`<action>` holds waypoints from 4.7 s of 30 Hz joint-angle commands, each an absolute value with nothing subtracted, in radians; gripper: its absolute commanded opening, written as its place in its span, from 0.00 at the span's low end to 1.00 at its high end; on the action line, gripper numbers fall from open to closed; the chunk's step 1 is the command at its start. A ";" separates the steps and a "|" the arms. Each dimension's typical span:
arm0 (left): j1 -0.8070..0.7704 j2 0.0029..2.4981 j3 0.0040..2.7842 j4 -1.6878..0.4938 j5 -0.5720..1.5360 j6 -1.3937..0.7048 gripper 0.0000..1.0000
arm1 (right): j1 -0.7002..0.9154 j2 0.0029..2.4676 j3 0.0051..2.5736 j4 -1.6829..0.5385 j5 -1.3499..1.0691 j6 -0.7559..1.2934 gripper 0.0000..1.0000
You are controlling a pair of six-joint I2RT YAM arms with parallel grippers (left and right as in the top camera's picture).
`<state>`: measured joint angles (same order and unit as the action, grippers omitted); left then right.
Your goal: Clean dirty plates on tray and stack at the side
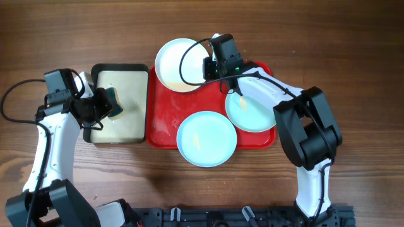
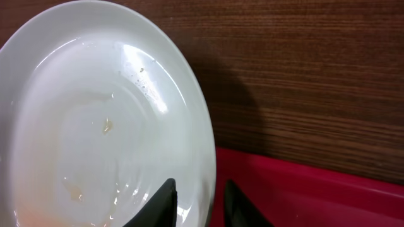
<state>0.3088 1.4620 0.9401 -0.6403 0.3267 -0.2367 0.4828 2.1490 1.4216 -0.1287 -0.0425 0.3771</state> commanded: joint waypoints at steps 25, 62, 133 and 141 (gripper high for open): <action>0.311 1.453 0.933 -0.707 0.321 -0.207 0.04 | 0.581 1.940 1.423 -0.088 -0.017 0.396 0.04; 0.311 1.453 0.895 -0.753 0.314 -0.183 0.04 | 0.846 2.125 1.423 0.585 0.297 -0.351 0.04; 0.307 1.453 0.894 -0.689 0.318 -0.186 0.04 | 0.813 2.104 1.423 0.530 0.403 -0.018 0.04; 0.282 1.453 0.895 -0.677 0.317 -0.186 0.04 | 0.604 1.916 1.423 0.172 -0.098 0.376 0.04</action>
